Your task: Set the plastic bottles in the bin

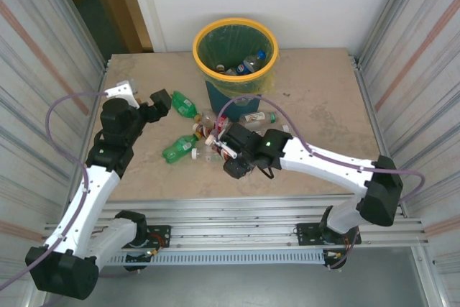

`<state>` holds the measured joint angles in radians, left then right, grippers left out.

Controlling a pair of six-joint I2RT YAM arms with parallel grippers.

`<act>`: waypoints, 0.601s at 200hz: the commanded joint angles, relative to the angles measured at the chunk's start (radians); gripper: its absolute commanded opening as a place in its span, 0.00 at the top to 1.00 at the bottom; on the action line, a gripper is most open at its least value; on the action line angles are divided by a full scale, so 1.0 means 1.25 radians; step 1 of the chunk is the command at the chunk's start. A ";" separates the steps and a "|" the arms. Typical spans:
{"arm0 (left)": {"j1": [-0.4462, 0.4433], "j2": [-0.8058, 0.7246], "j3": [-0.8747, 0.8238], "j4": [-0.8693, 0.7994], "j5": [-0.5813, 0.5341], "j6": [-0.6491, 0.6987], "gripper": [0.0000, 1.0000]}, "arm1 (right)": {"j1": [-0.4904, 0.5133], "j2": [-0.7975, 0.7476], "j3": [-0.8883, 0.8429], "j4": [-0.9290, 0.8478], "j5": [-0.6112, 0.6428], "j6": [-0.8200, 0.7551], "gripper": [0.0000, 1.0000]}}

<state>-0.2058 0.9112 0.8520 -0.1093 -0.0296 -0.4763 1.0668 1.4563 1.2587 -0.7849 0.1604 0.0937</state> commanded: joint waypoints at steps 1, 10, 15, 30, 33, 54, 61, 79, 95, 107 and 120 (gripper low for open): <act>0.008 -0.017 -0.013 -0.007 -0.025 -0.011 0.01 | 0.004 -0.056 0.035 0.033 0.048 0.008 0.62; 0.009 -0.016 -0.016 -0.008 -0.025 -0.013 0.01 | 0.004 -0.075 0.036 0.049 0.056 0.010 0.63; 0.009 -0.016 -0.016 -0.007 -0.024 -0.014 0.01 | 0.004 -0.086 0.036 0.059 0.061 0.012 0.63; 0.009 -0.014 -0.017 -0.009 -0.021 -0.016 0.01 | 0.004 -0.115 0.036 0.084 0.075 0.010 0.63; 0.009 -0.014 -0.016 -0.009 -0.020 -0.016 0.01 | 0.004 -0.120 0.036 0.087 0.078 0.011 0.64; 0.009 -0.016 -0.018 -0.011 -0.016 -0.018 0.01 | 0.003 -0.145 0.054 0.104 0.114 0.010 0.65; 0.009 -0.016 -0.019 -0.011 -0.018 -0.019 0.01 | 0.002 -0.151 0.061 0.111 0.124 0.007 0.65; 0.010 -0.017 -0.022 -0.008 -0.017 -0.021 0.01 | -0.004 -0.164 0.081 0.130 0.134 -0.011 0.65; 0.011 -0.016 -0.025 -0.007 -0.017 -0.023 0.01 | -0.015 -0.168 0.106 0.147 0.141 -0.028 0.65; 0.010 -0.012 -0.026 -0.007 -0.015 -0.024 0.01 | -0.030 -0.168 0.125 0.162 0.143 -0.040 0.65; 0.010 -0.010 -0.026 -0.008 -0.014 -0.023 0.01 | -0.050 -0.167 0.145 0.181 0.134 -0.050 0.65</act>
<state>-0.2020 0.9085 0.8280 -0.1234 -0.0387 -0.4957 1.0443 1.2716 1.3769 -0.6308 0.3004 0.0769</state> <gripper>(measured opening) 0.987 0.555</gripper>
